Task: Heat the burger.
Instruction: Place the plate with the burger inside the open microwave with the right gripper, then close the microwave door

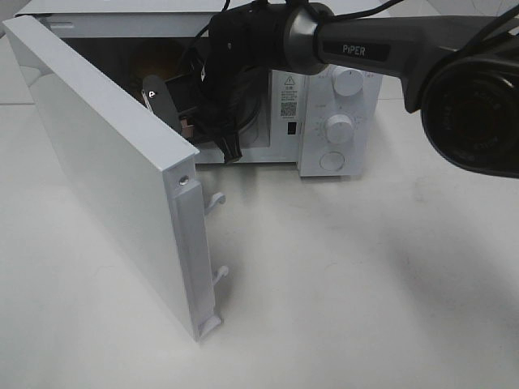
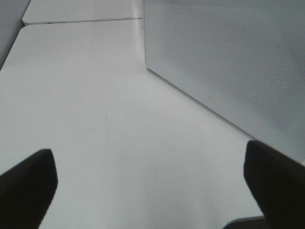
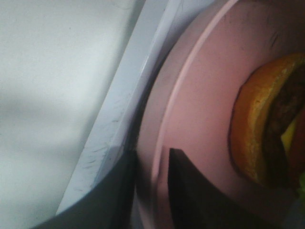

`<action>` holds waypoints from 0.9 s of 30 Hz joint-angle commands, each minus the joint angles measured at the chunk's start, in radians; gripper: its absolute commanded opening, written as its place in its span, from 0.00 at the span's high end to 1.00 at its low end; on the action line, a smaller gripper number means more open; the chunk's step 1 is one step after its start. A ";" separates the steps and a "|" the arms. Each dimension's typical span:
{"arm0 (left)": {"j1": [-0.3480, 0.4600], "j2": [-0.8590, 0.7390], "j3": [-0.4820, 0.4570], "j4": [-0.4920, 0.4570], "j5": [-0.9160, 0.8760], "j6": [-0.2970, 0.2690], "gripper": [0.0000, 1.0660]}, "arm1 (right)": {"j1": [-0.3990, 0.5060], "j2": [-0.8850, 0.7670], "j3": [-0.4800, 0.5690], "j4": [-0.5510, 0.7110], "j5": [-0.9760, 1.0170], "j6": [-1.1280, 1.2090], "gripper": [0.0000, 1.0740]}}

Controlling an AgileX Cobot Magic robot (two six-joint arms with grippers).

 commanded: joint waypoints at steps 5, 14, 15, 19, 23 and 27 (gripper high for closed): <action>-0.005 -0.012 -0.001 -0.009 -0.010 -0.002 0.06 | -0.005 -0.049 0.072 0.035 -0.023 0.001 0.49; -0.005 -0.012 -0.001 -0.009 -0.010 -0.002 0.06 | -0.004 -0.128 0.189 0.053 -0.104 0.001 0.43; -0.005 -0.012 -0.001 -0.009 -0.010 -0.002 0.06 | -0.004 -0.150 0.224 0.053 -0.122 0.001 0.42; -0.005 -0.012 -0.001 -0.009 -0.010 -0.002 0.06 | -0.004 -0.180 0.272 0.053 -0.140 0.001 0.41; -0.005 -0.012 -0.001 -0.009 -0.010 -0.002 0.06 | -0.004 -0.249 0.397 0.055 -0.231 0.001 0.38; -0.005 -0.012 -0.001 -0.009 -0.010 -0.002 0.06 | -0.004 -0.292 0.471 0.055 -0.267 0.001 0.37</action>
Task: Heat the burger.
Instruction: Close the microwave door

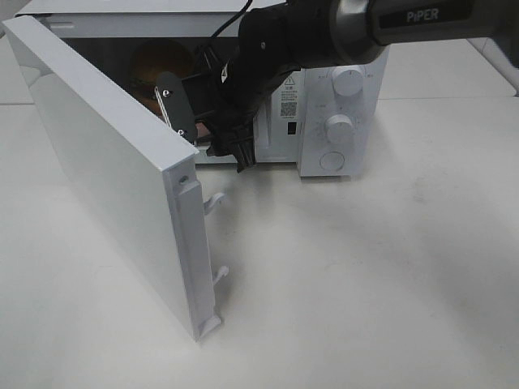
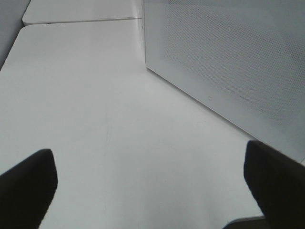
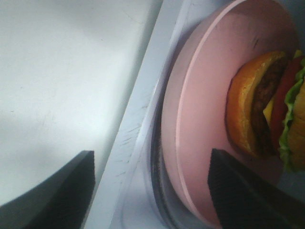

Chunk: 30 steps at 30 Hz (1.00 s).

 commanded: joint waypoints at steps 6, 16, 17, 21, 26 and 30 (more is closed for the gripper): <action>-0.005 -0.012 -0.001 -0.009 -0.010 -0.002 0.06 | -0.004 -0.148 0.213 0.003 -0.097 0.000 0.37; -0.005 -0.012 -0.001 -0.009 -0.010 -0.002 0.06 | -0.004 -0.271 0.419 0.003 -0.187 0.000 0.37; -0.005 -0.012 -0.001 -0.009 -0.010 -0.002 0.06 | -0.004 -0.285 0.443 0.003 -0.197 0.000 0.37; -0.005 -0.012 -0.001 -0.009 -0.010 -0.002 0.06 | -0.004 -0.353 0.538 0.003 -0.231 0.000 0.37; -0.005 -0.012 -0.001 -0.009 -0.010 -0.002 0.06 | -0.004 -0.420 0.630 0.005 -0.264 0.000 0.37; -0.005 -0.012 -0.001 -0.009 -0.010 -0.002 0.06 | -0.004 -0.475 0.698 0.006 -0.282 0.006 0.37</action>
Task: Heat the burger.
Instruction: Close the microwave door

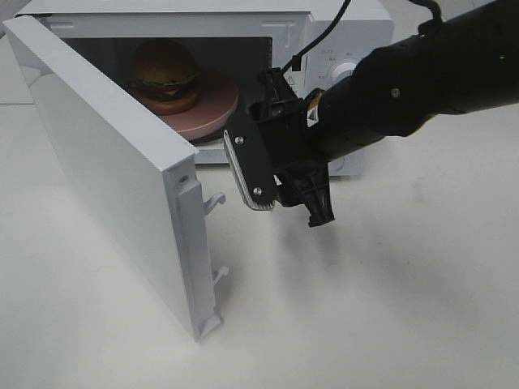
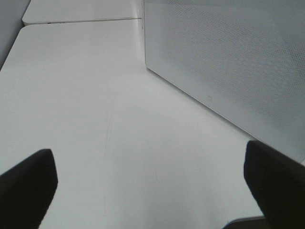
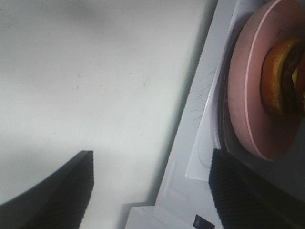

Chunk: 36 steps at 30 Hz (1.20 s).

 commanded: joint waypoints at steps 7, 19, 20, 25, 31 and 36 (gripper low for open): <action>-0.005 -0.012 -0.001 -0.009 -0.010 -0.002 0.06 | -0.004 -0.131 0.136 0.015 -0.021 0.008 0.37; -0.005 -0.012 -0.001 -0.009 -0.010 -0.002 0.06 | -0.004 -0.301 0.289 0.014 -0.040 0.093 0.37; -0.005 -0.012 -0.001 -0.009 -0.010 -0.002 0.06 | -0.004 -0.327 0.313 0.014 -0.040 0.103 0.37; -0.005 -0.012 -0.001 -0.009 -0.010 -0.002 0.06 | -0.004 -0.395 0.370 0.014 -0.040 0.186 0.37; -0.005 -0.012 -0.001 -0.009 -0.010 -0.002 0.06 | -0.004 -0.460 0.406 0.014 -0.035 0.341 0.37; -0.005 -0.012 -0.001 -0.009 -0.010 -0.002 0.06 | -0.004 -0.543 0.415 0.014 0.016 0.629 0.37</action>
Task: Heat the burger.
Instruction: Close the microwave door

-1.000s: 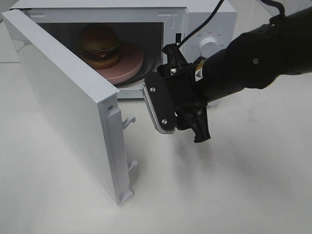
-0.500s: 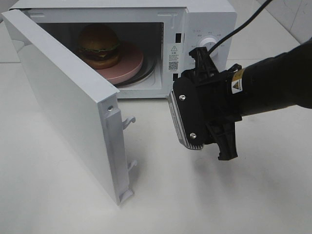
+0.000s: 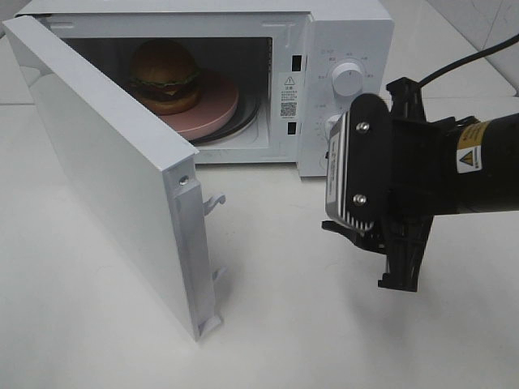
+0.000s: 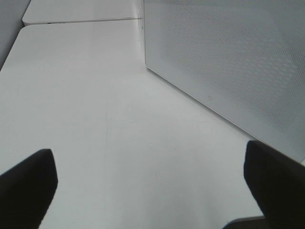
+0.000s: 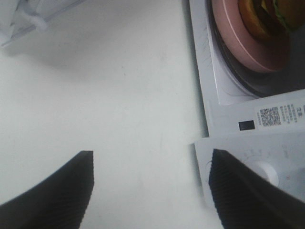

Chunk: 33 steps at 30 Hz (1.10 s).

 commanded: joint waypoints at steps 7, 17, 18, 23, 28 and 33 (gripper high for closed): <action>-0.005 -0.012 -0.001 -0.009 -0.010 -0.002 0.06 | -0.004 -0.121 0.003 0.000 0.143 0.389 0.37; -0.005 -0.012 -0.001 -0.009 -0.010 -0.002 0.06 | -0.004 -0.328 0.003 -0.003 0.456 0.685 0.37; -0.005 -0.012 -0.001 -0.009 -0.010 -0.002 0.06 | -0.004 -0.328 0.003 -0.003 0.456 0.685 0.37; -0.005 -0.012 -0.001 -0.009 -0.010 -0.002 0.06 | -0.004 -0.463 0.003 -0.011 0.561 0.720 0.36; -0.005 -0.012 -0.001 -0.009 -0.010 -0.002 0.06 | -0.004 -0.601 0.003 -0.043 0.692 0.804 0.29; -0.005 -0.012 -0.001 -0.009 -0.010 -0.002 0.06 | -0.004 -0.663 0.003 -0.087 0.797 0.867 0.26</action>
